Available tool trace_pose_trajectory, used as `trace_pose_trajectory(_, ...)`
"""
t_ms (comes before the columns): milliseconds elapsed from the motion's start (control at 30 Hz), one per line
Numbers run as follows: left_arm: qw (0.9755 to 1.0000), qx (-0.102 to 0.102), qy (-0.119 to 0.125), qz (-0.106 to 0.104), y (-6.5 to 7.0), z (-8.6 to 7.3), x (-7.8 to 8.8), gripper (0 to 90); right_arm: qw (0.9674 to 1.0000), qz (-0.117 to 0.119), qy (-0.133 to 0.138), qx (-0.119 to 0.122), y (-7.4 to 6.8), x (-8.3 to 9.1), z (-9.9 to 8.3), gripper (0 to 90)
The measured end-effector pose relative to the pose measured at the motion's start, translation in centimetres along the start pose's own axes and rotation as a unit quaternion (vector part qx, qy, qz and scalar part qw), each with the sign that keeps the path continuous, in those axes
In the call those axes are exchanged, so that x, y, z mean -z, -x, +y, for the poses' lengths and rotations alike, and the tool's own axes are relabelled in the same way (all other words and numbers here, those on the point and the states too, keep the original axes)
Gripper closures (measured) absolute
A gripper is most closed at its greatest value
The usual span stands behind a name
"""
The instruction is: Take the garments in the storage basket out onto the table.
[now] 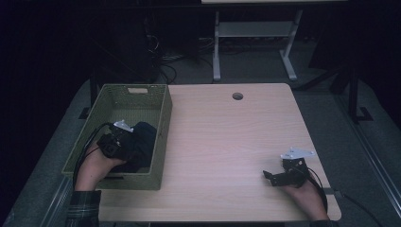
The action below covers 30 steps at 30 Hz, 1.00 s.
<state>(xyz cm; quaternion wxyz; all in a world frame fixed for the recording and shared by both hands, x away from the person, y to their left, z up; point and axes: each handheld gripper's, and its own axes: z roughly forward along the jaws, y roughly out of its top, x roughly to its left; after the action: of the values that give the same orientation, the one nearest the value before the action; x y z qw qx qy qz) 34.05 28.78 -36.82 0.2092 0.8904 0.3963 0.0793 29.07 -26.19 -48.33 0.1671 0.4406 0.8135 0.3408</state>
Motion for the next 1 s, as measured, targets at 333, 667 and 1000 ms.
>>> trace_pose_trajectory(333, 1.0000, 0.001, -0.007, -0.006, -0.4, 0.1, 0.2, 64.3, 1.0000, 0.000, 0.000, 0.000, 0.0, 0.0, 0.0, 1.5)
trace_pose_trajectory(667, 0.9995, 0.005, 0.002, -0.030, -1.1, 0.2, 1.5, 65.6, 1.0000, -0.001, 0.000, 0.000, 0.0, 0.0, 0.0, 1.5)
trace_pose_trajectory(1000, 0.9995, 0.001, 0.009, -0.029, -1.5, 1.1, 3.8, 67.2, 1.0000, 0.000, -0.001, -0.001, 0.0, 0.0, 0.0, 1.5)
